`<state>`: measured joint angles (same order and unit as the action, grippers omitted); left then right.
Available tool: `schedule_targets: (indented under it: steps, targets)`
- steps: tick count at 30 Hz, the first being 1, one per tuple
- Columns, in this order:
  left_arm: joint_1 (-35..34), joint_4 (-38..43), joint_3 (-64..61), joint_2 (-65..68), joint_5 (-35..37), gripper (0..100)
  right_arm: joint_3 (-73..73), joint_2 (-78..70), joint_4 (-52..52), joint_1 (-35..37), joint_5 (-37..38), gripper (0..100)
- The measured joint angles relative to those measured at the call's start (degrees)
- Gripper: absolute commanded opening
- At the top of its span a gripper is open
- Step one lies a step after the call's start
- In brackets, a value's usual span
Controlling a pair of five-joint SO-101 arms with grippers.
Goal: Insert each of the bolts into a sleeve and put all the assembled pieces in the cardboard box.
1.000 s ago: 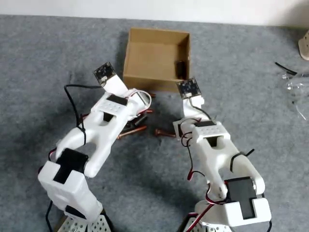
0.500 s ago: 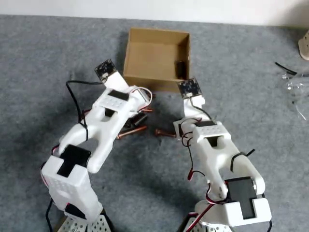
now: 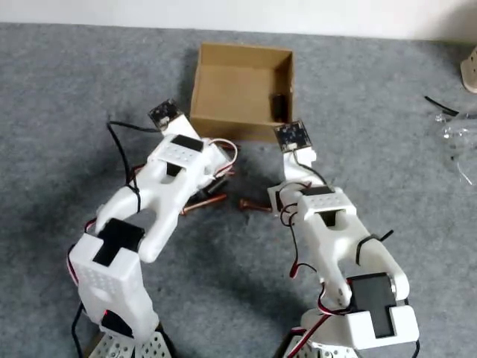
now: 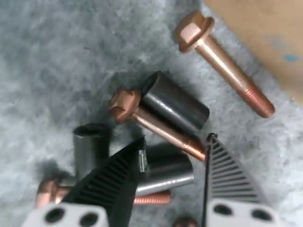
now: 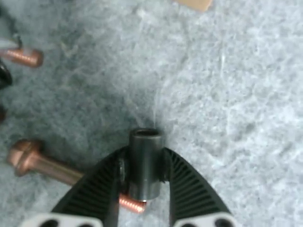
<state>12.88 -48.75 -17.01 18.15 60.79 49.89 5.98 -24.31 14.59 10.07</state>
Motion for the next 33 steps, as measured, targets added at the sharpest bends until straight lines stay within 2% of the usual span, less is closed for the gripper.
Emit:
schedule_targets:
  steps: [11,13,16,33]
  targets:
    - [1.41,-4.92,0.09,-0.62,0.00,19,0.00,0.00,0.00,0.00,0.00,0.4]
    - [1.41,-5.10,0.09,-0.70,0.00,15,0.00,0.00,0.00,0.00,0.00,0.4]
    - [1.49,-5.10,0.09,-0.70,0.00,1,0.00,0.00,0.00,0.00,0.00,0.4]
    - [1.85,-6.15,-0.53,0.00,-0.35,1,0.00,-0.09,0.00,-0.18,0.00,0.4]
